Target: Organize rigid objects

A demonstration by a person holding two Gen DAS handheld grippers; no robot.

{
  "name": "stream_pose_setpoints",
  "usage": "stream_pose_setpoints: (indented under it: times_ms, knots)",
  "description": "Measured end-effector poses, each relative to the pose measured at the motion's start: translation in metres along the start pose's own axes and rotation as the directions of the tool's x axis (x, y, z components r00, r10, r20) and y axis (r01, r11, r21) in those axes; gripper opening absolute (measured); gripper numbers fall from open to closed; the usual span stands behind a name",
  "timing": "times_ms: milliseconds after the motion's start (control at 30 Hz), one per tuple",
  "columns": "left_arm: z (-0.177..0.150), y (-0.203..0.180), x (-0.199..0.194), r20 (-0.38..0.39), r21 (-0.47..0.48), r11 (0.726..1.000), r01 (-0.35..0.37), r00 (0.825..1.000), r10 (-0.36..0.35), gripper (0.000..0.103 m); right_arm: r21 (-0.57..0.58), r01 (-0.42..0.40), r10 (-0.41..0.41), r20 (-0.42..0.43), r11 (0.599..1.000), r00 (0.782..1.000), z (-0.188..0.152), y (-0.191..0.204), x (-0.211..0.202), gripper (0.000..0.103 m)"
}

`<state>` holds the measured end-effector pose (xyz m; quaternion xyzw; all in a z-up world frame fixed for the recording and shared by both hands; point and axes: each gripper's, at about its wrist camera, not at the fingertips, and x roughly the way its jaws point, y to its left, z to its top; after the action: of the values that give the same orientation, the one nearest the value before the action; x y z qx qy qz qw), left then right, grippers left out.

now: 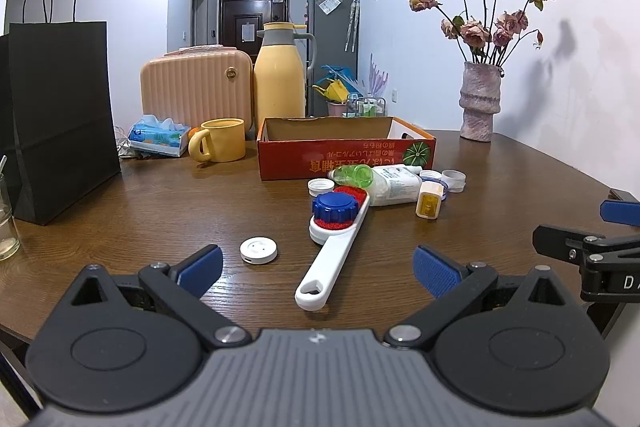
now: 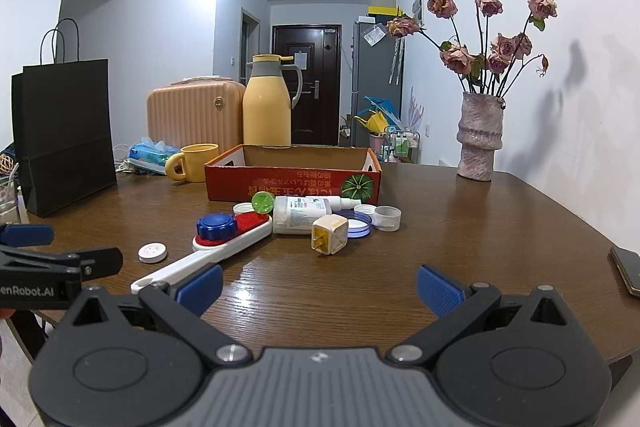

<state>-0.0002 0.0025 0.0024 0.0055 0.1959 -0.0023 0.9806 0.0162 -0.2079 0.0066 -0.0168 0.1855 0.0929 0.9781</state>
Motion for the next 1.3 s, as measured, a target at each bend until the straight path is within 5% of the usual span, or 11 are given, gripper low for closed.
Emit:
stream_pose_setpoints:
  times_ms: [1300]
  knots:
    - [0.0023,0.0010,-0.0017,0.005,-0.006,1.000,0.003,1.000,-0.003,0.103,-0.007,-0.001,0.001,0.007,1.000,1.000,0.0034,0.0027,-0.0048,0.103]
